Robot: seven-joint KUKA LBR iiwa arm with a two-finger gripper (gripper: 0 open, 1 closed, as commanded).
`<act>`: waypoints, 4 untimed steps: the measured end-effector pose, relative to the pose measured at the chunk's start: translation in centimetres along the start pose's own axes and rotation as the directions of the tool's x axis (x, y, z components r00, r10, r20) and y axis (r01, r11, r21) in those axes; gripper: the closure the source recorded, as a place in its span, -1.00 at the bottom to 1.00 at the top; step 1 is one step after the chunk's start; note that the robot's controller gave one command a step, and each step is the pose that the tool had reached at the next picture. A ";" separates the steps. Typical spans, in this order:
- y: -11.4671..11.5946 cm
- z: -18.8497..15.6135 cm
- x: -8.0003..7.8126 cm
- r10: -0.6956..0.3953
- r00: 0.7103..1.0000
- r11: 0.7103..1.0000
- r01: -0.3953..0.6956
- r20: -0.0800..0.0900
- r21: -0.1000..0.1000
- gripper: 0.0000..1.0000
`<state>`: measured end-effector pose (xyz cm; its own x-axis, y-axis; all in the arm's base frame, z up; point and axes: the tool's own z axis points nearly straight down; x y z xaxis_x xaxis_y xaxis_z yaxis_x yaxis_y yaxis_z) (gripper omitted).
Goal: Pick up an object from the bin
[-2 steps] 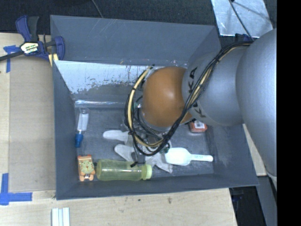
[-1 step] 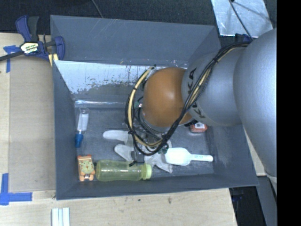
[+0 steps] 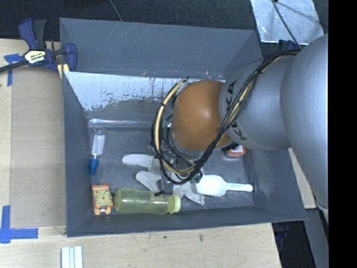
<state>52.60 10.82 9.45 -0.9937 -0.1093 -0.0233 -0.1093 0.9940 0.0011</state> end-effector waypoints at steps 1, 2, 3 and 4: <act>-0.1 -0.2 0.2 -0.001 1.000 1.000 0.001 -0.002 0.000 -1.00; 2.4 -5.8 -2.1 0.011 1.000 1.000 -0.011 -0.024 0.002 -1.00; -0.4 -6.5 -2.7 0.024 1.000 1.000 -0.024 -0.007 -0.002 -1.00; -1.1 -1.6 -0.2 0.152 0.988 0.988 -0.152 -0.019 0.005 -1.00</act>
Offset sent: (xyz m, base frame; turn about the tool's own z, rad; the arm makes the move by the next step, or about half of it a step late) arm 0.0373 0.0488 0.0985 0.0190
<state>52.89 9.76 11.08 -0.9991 0.0431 -0.0043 0.0431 0.9991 -0.0005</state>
